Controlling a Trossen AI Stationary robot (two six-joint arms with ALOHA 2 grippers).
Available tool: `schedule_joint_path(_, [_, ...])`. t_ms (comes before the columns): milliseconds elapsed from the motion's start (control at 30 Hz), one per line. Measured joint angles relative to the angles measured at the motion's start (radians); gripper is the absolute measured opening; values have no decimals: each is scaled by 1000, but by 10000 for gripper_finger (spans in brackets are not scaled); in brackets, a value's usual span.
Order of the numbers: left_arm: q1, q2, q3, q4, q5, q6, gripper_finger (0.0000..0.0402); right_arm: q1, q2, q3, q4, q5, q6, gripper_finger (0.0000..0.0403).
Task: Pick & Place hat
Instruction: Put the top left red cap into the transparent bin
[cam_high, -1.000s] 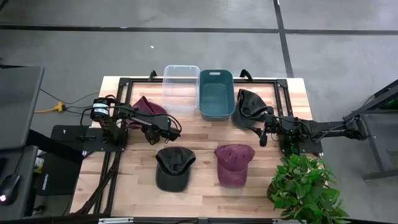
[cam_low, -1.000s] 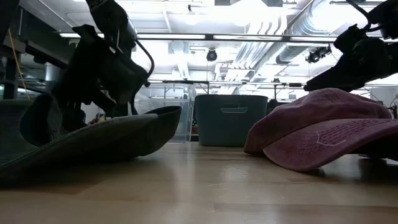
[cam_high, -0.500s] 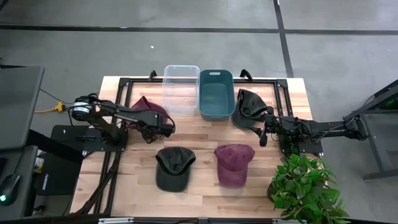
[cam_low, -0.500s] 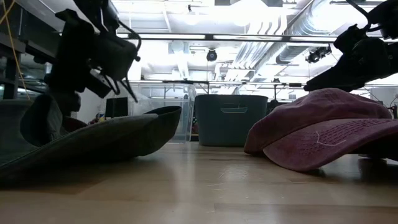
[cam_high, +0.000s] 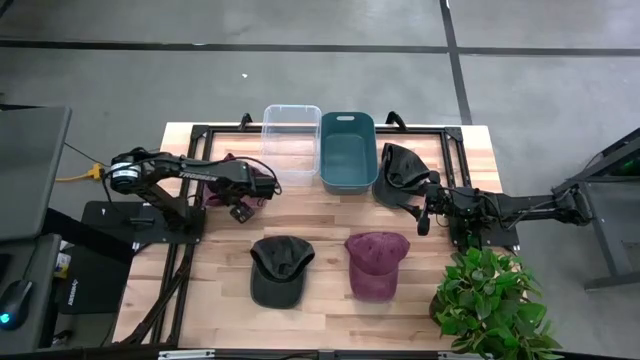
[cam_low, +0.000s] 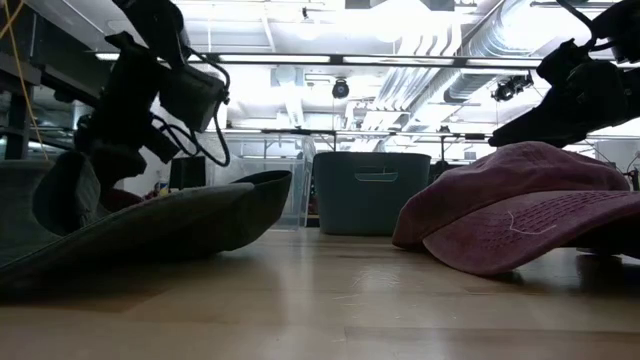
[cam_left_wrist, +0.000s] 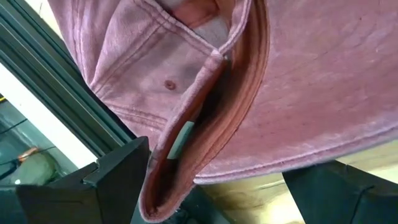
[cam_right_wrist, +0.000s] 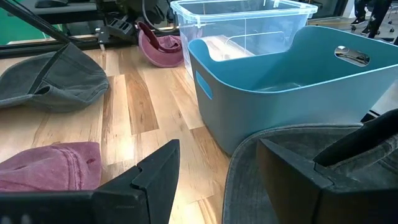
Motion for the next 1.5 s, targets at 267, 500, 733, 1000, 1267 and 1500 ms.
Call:
schedule_joint_path(267, [20,0,0,1,-2,0,339,0,0,0,0,0,0,208])
schedule_joint_path(500, [25,1,0,4,27,18,301,0,0,0,0,0,0,208])
schedule_joint_path(733, [25,1,0,3,26,18,204,0,0,0,0,0,0,208])
schedule_joint_path(1000, [10,2,1,3,23,18,96,0,0,0,0,0,0,208])
schedule_joint_path(1267, [-55,2,2,1,44,26,8,0,0,0,0,0,0,208])
schedule_joint_path(1500, [-149,2,10,-14,53,26,4,0,0,0,0,0,0,208])
